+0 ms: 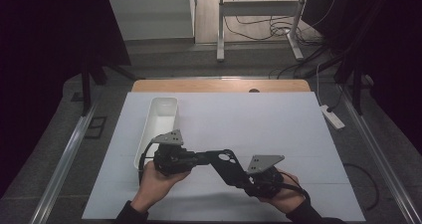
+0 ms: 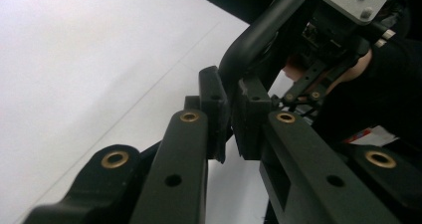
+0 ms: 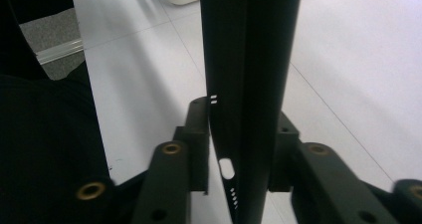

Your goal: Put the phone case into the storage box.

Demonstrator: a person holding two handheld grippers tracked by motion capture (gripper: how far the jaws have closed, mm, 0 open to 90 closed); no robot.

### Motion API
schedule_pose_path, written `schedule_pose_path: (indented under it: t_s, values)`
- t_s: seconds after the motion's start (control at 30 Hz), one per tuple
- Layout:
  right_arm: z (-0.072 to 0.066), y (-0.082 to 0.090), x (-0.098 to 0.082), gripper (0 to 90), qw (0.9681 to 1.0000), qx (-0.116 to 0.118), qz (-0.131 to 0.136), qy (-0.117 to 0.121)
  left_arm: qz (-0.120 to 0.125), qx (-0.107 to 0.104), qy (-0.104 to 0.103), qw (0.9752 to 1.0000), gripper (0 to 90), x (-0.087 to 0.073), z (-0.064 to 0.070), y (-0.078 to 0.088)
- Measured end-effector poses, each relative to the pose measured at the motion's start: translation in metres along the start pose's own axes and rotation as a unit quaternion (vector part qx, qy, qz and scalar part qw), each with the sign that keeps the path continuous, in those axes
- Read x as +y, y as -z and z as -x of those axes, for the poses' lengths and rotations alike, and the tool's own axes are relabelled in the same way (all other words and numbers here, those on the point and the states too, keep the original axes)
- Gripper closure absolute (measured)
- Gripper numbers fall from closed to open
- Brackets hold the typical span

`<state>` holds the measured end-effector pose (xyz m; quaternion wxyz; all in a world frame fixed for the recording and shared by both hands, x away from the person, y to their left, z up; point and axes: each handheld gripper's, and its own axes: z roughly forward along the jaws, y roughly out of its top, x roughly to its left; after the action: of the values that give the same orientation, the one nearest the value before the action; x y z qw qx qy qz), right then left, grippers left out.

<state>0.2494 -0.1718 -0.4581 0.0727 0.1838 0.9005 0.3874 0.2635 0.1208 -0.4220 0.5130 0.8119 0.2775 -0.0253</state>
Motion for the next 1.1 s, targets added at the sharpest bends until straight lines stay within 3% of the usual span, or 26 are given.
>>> schedule_pose_path:
  t_s: [0.23, 0.7, 0.97, 1.1]
  values:
    - [0.000, -0.001, -0.003, 51.2, 0.9997, -0.005, -0.019, -0.011, -0.003, 0.019, -0.008, 0.9998, 83.7, 0.001, -0.003, 0.006]
    - [0.002, 0.012, -0.011, 35.6, 0.9992, -0.011, -0.019, -0.033, -0.008, 0.042, -0.014, 0.9990, 83.7, 0.004, -0.009, 0.017]
    - [0.006, 0.021, -0.017, 19.0, 0.9979, -0.041, -0.017, -0.046, -0.012, 0.048, -0.013, 0.9987, 83.7, 0.006, -0.015, 0.024]
    - [0.008, 0.027, -0.021, 14.9, 0.9971, -0.052, -0.014, -0.053, -0.013, 0.050, -0.011, 0.9986, 83.7, 0.007, -0.017, 0.029]
